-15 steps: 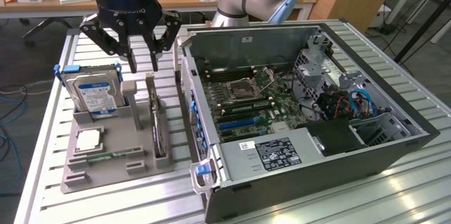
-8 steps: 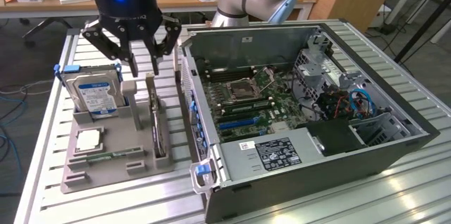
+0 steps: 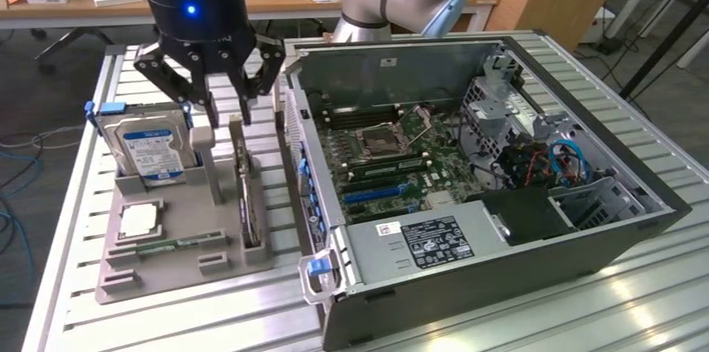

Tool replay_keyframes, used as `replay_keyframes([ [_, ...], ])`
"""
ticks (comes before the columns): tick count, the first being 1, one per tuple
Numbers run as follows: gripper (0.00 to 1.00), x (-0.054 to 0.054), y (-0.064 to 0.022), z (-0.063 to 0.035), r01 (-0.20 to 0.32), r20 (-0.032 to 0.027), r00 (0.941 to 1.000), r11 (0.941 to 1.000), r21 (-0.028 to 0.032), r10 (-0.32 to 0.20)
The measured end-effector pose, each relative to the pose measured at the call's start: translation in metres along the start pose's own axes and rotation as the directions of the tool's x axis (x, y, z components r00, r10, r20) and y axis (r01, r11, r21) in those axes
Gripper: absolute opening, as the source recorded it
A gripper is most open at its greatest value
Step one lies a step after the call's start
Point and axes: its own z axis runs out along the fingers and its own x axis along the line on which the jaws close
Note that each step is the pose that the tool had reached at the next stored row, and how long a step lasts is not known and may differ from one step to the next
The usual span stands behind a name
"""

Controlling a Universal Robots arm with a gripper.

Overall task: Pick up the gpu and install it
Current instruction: 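Pick up the gpu and move the gpu toward the slot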

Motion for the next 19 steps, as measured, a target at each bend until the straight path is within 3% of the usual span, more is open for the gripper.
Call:
replay_keyframes([
  [19, 0.41, 0.002, -0.0012, 0.0247, 0.0, 0.0062, 1.0, 1.0, -0.0006, 0.0],
])
